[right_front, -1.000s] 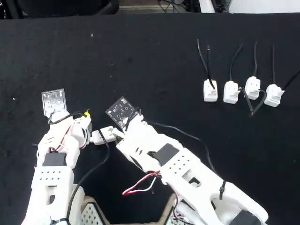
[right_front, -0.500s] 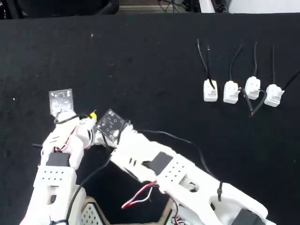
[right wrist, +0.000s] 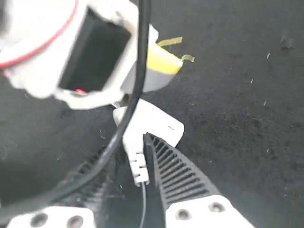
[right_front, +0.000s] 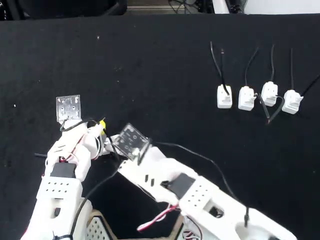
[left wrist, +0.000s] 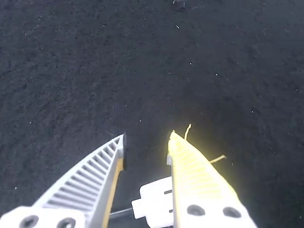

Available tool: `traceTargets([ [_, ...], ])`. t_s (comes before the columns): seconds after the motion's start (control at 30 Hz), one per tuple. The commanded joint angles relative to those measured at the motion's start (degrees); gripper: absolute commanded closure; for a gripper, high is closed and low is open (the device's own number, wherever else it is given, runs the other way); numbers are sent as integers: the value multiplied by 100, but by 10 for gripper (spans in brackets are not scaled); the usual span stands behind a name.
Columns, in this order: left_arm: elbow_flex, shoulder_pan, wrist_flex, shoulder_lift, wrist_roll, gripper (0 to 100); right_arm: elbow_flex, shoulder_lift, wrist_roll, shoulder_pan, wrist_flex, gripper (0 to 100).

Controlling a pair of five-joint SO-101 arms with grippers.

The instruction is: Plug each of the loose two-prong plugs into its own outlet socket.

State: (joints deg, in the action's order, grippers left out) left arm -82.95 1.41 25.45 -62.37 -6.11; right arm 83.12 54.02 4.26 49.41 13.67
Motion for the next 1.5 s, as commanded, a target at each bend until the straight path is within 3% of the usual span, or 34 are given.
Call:
traceTargets([
  [0.0,154,-84,-97,0,-35,841,163,840,-44,53,-141,988],
  [0.4,57,-224,-105,0,-35,841,374,1262,-105,79,-176,985],
  [0.57,-189,-426,-563,0,-26,841,382,1270,-211,62,-299,986],
  [1.47,-224,-444,-615,9,-44,841,286,1270,-527,53,-290,988],
])
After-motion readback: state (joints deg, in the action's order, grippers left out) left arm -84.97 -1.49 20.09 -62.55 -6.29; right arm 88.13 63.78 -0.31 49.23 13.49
